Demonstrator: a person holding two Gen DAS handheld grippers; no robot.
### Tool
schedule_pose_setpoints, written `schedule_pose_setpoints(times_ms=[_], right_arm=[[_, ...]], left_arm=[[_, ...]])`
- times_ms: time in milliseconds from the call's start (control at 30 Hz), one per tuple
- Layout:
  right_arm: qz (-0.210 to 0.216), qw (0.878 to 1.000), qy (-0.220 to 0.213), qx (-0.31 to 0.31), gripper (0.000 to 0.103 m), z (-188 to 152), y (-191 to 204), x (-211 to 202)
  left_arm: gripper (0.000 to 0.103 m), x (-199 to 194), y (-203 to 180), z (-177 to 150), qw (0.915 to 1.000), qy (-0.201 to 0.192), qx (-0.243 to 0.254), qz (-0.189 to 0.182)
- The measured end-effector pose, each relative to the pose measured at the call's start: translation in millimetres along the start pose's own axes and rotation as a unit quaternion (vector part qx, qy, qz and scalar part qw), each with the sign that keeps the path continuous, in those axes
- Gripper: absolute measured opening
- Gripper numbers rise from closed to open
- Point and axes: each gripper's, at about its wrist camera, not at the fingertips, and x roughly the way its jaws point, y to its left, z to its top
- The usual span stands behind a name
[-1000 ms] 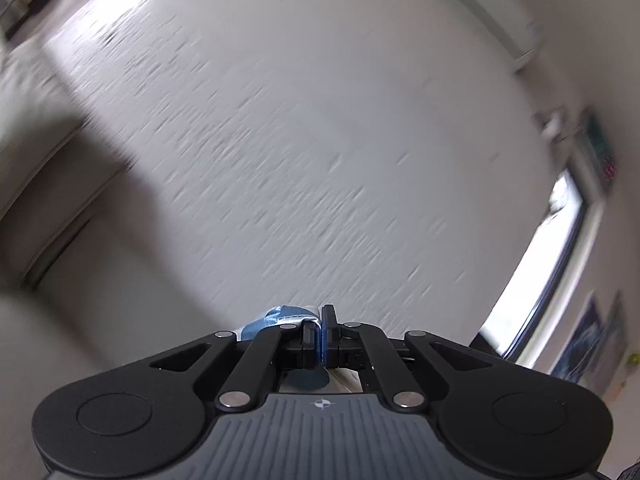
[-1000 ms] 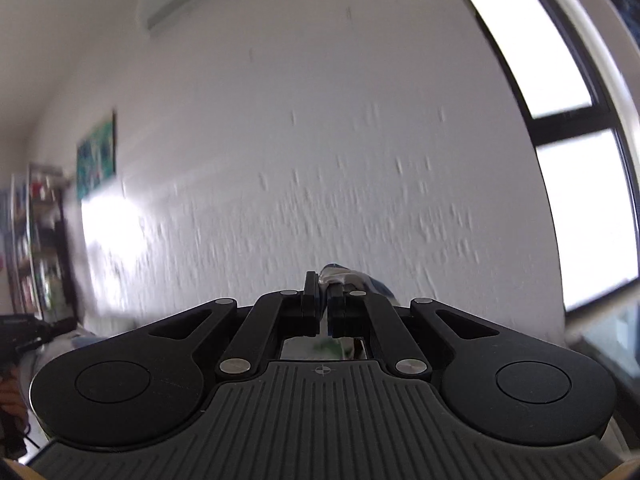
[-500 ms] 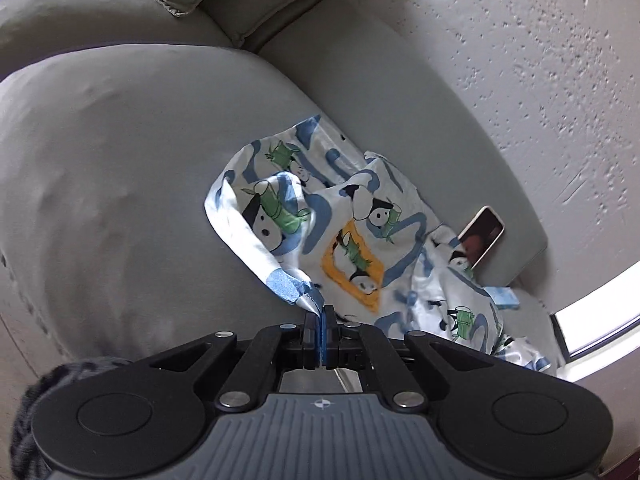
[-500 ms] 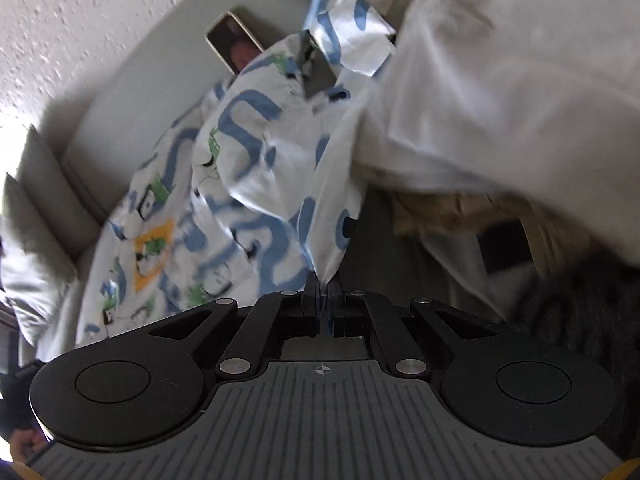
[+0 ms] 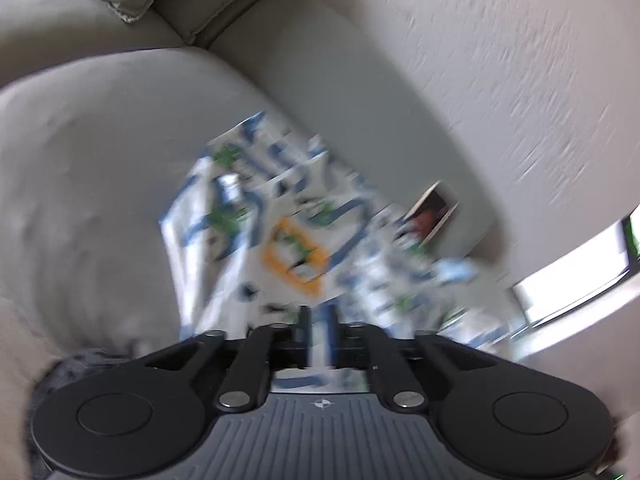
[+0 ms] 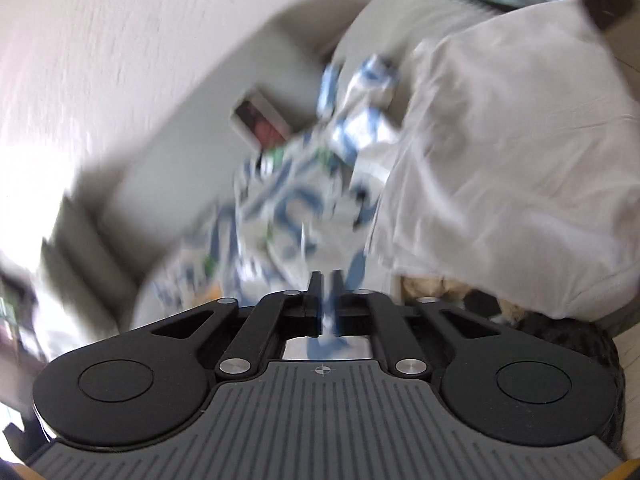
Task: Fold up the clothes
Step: 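Lay the spread cloth flat on the sofa and open both grippers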
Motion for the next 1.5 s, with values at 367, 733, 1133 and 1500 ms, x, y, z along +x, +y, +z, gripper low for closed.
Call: schedule_pose_setpoints(times_ms=[367,733,1133,1500], right_arm=[[0.05,0.958,0.168,-0.226,0.053,-96.9,66.0,97.1],[0.031,0.866,0.055,-0.496,0.069,-139.3,104.5,103.8],[0.156,0.891,0.082,-0.417,0.005,-106.6,129.7,89.7],[0.162,0.95,0.245,-0.102,0.028,-64.8,68.5,86.8]], left_arm=[[0.054,68.7,-30.2,-95.0,0.9763,0.12,0.177,0.037],[0.059,110.2,-61.0,-120.4,0.9106,0.064,0.406,0.04],[0.007,97.2,-60.7,-69.3,0.9397,0.124,0.315,-0.046],[0.058,82.1,-17.5,-58.9,0.9652,0.214,0.149,-0.021]])
